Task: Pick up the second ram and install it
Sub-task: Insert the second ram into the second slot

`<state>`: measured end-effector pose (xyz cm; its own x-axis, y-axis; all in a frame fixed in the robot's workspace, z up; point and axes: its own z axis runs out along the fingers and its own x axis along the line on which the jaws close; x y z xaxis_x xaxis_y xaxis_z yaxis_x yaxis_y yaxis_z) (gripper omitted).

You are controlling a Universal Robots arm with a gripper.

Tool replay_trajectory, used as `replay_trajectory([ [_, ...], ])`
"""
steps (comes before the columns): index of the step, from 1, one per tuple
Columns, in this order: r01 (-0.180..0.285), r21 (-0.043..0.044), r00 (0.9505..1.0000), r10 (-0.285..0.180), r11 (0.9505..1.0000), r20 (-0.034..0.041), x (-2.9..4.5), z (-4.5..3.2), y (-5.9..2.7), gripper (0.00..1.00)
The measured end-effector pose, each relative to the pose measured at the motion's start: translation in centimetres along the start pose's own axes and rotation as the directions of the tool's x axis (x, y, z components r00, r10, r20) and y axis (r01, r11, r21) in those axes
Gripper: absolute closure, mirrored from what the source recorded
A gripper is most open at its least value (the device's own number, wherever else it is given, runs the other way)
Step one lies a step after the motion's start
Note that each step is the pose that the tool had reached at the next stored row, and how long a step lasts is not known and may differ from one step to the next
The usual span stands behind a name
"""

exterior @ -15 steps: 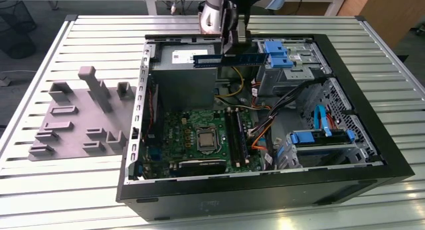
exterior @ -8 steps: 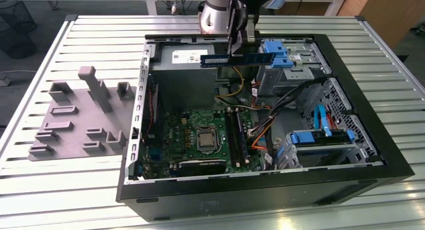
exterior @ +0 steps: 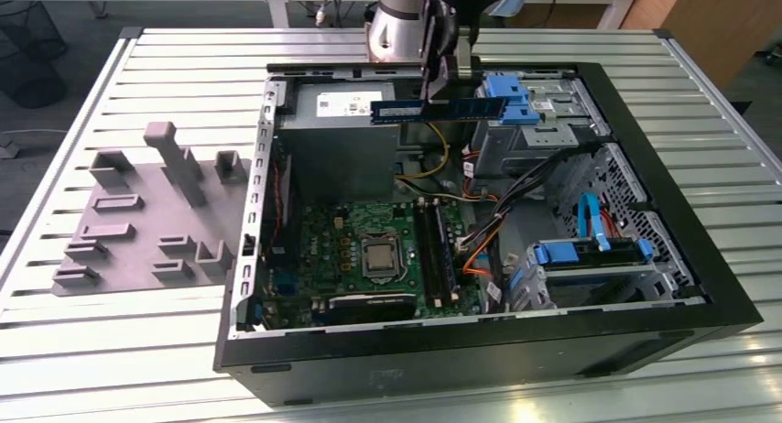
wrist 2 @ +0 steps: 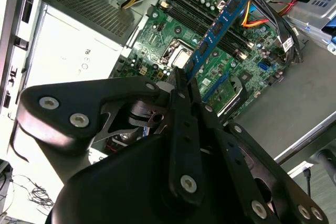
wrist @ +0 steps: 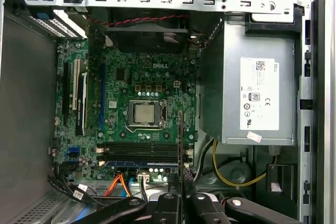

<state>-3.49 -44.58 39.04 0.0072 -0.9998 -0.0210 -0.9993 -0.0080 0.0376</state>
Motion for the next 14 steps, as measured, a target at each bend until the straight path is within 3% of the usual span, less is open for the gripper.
replay_trajectory([
  [5,0.000,0.0000,1.0000,0.000,1.0000,0.0000,0.00,0.00,-0.07,0.86],
  [6,0.000,0.0000,1.0000,0.000,1.0000,0.0000,0.01,-0.06,-1.68,0.86],
  [14,0.000,0.0000,1.0000,0.000,1.0000,0.0000,0.02,-0.08,-2.19,0.86],
])
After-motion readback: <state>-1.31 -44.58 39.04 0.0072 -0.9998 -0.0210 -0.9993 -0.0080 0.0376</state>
